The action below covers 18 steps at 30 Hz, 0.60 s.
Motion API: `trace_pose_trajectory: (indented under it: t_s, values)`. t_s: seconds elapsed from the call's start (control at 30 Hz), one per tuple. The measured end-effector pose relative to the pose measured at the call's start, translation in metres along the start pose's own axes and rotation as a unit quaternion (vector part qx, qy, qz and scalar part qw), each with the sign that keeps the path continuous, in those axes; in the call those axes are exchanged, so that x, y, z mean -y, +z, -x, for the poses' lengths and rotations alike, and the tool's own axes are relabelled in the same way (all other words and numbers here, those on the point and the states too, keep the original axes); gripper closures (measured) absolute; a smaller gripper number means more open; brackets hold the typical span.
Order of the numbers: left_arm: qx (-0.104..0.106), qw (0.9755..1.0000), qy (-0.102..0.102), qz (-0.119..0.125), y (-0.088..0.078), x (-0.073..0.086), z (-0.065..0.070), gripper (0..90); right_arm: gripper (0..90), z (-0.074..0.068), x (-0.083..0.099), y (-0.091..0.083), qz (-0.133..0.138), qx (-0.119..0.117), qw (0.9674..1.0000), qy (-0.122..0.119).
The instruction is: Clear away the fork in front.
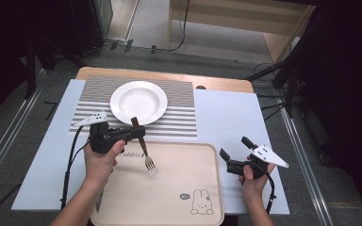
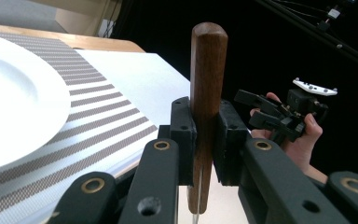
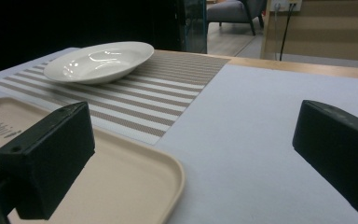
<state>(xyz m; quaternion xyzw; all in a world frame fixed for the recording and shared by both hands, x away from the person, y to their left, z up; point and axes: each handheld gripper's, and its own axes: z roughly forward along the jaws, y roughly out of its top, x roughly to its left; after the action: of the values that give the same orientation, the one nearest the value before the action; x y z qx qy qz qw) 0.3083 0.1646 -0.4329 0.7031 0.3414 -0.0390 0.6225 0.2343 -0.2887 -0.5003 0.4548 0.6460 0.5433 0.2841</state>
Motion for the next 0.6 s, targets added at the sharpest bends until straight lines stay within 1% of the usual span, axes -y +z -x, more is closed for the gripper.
trace_pose_trajectory:
  t_s: [0.1, 0.17, 0.2, 0.27, 0.4, 0.5, 0.6]
  values:
    - [0.005, 1.0000, -0.004, -0.001, -0.004, 0.002, -0.001, 79.5, 0.0, 0.005, 0.003, -0.006, -0.002, 0.004, 1.0000, 0.001]
    - [0.007, 1.0000, -0.005, -0.003, -0.006, 0.004, -0.001, 79.5, 0.0, 0.008, 0.004, -0.011, 0.003, -0.003, 1.0000, 0.000]
    - [0.008, 1.0000, -0.005, -0.003, -0.006, 0.004, -0.001, 79.5, 0.0, 0.010, 0.005, -0.013, 0.005, -0.001, 1.0000, -0.003]
    - [0.011, 0.9999, -0.007, -0.003, -0.008, 0.006, -0.001, 79.5, 0.0, 0.013, 0.006, -0.017, 0.008, -0.003, 1.0000, -0.002]
    - [0.017, 0.9998, -0.011, -0.006, -0.012, 0.009, 0.000, 79.5, 0.0, 0.017, 0.008, -0.024, 0.010, 0.004, 0.9999, 0.001]
    - [0.021, 0.9996, -0.014, -0.008, -0.016, 0.011, 0.000, 79.5, 0.0, 0.020, 0.010, -0.029, 0.010, 0.004, 0.9999, 0.000]
    - [0.023, 0.9996, -0.016, -0.009, -0.019, 0.014, 0.001, 79.5, 0.0, 0.022, 0.011, -0.032, 0.008, 0.011, 0.9999, -0.003]
